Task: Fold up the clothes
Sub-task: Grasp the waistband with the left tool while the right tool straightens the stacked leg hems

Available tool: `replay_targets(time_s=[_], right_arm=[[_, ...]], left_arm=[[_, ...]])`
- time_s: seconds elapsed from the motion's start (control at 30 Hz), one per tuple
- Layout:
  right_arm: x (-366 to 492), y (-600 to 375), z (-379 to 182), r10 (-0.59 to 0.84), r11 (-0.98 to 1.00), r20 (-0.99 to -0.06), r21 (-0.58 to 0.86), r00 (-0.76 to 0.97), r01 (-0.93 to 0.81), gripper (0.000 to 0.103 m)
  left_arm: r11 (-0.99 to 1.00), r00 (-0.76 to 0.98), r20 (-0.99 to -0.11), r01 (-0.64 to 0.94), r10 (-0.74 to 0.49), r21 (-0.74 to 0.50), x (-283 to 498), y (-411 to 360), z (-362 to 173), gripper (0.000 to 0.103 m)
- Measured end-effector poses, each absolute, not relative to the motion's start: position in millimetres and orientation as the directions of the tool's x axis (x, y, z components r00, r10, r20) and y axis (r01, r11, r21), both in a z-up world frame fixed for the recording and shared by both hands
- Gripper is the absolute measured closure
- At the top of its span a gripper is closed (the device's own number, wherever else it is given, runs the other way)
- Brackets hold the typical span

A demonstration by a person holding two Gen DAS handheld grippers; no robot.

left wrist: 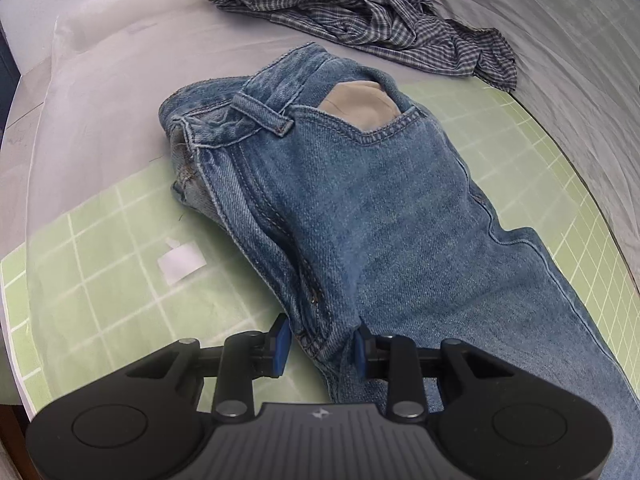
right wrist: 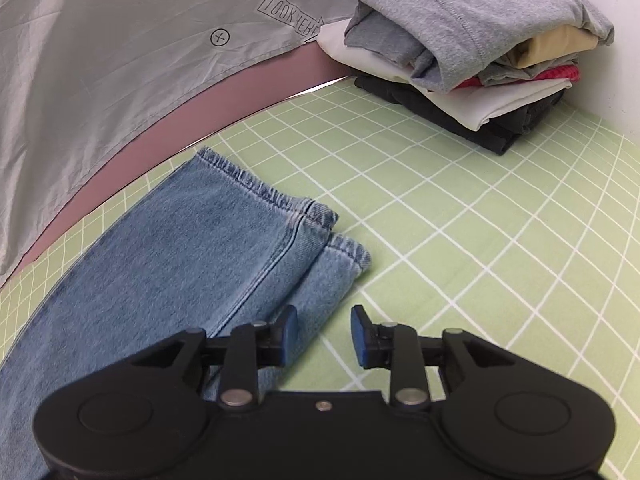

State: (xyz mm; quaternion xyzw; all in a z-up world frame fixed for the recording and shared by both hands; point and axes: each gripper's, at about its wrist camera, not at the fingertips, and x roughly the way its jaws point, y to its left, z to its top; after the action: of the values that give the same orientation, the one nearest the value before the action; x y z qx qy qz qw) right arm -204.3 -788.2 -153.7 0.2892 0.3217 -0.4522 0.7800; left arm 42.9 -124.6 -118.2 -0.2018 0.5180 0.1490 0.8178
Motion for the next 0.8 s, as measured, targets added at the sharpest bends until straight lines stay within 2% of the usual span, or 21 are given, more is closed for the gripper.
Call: replay_targets(time_s=[0.1,0.17,0.2,0.23,0.4,0.6,0.67,0.73,0.8], right_arm=[[-196,-796,-158,-0.521,0.431,-0.768,0.138,0.372,0.891,0.067],[-193,-798,-159,-0.527,0.452,-0.766,0.115,0.369,0.885,0.081],[-191,-799,-159,-0.530,0.463,-0.764,0.103,0.368,0.880,0.094],[-191,-799,-158,-0.534,0.472,-0.764,0.087,0.363,0.877,0.101],[-203,-792,-148,-0.567,0.481,-0.761,0.006,0.316,0.877,0.103],[-218,-793,-143,-0.584,0.421,-0.767,-0.009,0.264,0.907,0.102],[-216,-789,-136,-0.624,0.407,-0.747,-0.060,0.229,0.911,0.092],[-216,-786,-127,-0.674,0.372,-0.709,-0.085,0.207,0.924,0.057],[-212,-785,-121,-0.682,0.377,-0.692,-0.057,0.235,0.924,0.053]], left_arm=[[0.887,0.409,-0.910,-0.441,0.064,-0.136,45,-134,-118,0.069],[0.900,0.404,-0.911,-0.424,0.086,-0.103,47,-138,-116,0.068],[0.900,0.401,-0.911,-0.425,0.091,-0.097,47,-139,-116,0.068],[0.900,0.399,-0.912,-0.426,0.096,-0.092,48,-140,-116,0.068],[0.908,0.402,-0.912,-0.408,0.085,-0.095,50,-142,-117,0.068],[0.924,0.396,-0.916,-0.371,0.067,-0.092,44,-149,-119,0.067],[0.928,0.390,-0.918,-0.363,0.072,-0.081,46,-149,-119,0.064],[0.929,0.383,-0.921,-0.361,0.066,-0.084,48,-146,-119,0.063],[0.929,0.381,-0.922,-0.359,0.063,-0.085,49,-144,-119,0.062]])
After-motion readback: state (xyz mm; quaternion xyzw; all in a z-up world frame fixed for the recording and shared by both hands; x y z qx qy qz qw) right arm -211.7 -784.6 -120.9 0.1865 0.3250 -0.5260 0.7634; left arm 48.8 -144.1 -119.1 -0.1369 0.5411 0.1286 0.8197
